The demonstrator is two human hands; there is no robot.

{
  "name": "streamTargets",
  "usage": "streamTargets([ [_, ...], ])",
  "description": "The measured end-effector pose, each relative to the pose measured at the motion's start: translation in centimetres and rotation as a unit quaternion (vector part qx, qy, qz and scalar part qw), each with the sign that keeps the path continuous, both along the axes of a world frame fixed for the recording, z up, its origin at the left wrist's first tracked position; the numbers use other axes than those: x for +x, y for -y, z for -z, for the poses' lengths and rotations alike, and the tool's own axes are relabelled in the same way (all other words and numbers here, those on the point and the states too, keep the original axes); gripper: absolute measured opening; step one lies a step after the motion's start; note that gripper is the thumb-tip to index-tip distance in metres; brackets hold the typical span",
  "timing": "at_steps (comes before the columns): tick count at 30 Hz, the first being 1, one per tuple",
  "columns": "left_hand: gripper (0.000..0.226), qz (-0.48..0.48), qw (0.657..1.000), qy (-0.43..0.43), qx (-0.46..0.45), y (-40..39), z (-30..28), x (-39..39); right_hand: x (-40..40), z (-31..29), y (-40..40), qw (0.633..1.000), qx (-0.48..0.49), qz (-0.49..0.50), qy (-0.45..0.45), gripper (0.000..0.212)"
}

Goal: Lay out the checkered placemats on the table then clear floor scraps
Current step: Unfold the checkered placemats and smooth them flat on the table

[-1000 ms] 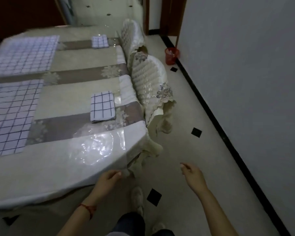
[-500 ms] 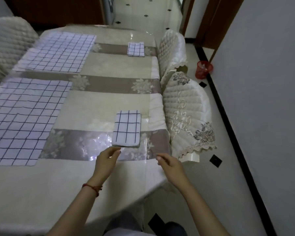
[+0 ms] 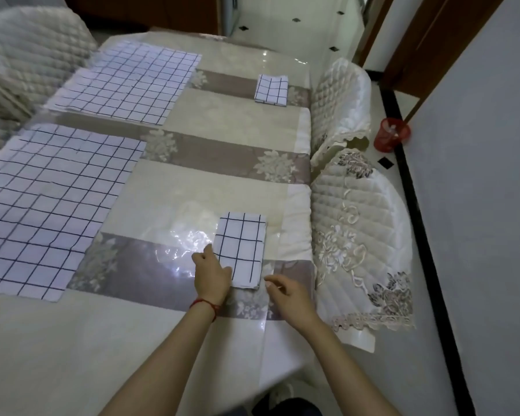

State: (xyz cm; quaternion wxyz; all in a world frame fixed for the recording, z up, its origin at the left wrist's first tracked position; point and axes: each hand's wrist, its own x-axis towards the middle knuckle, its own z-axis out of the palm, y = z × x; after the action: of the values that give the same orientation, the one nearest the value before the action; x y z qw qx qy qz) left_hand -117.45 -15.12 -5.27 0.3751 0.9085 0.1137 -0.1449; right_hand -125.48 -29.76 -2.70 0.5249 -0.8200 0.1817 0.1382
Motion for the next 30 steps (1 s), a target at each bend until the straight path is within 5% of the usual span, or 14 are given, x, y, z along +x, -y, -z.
streamTargets([
  [4, 0.01, -0.043, 0.997, -0.018, -0.065, 0.0, -0.3, 0.3, 1.6, 0.4, 1.2, 1.0, 0.005, 0.001, 0.006, 0.028],
  [8, 0.037, -0.052, 0.995, 0.022, -0.084, 0.0, -1.6, -0.5, 3.7, 0.6, 2.6, 0.999, 0.024, 0.024, 0.014, 0.029],
  [15, 0.018, -0.121, 0.98, 0.088, -0.135, -0.1, -5.4, -2.5, 8.8, -1.6, 5.6, 0.994, 0.075, 0.044, 0.059, 0.063],
  [22, 0.022, -0.309, 0.915, 0.106, -0.237, 3.7, -8.1, -7.7, 10.8, -4.1, 8.3, 0.956, 0.29, -0.036, -0.023, 0.009],
  [30, 0.02, -0.452, 0.85, 0.111, -0.247, 5.9, -8.3, -11.5, 8.5, -5.9, 6.7, 0.957, 0.209, -0.196, 0.049, 0.026],
])
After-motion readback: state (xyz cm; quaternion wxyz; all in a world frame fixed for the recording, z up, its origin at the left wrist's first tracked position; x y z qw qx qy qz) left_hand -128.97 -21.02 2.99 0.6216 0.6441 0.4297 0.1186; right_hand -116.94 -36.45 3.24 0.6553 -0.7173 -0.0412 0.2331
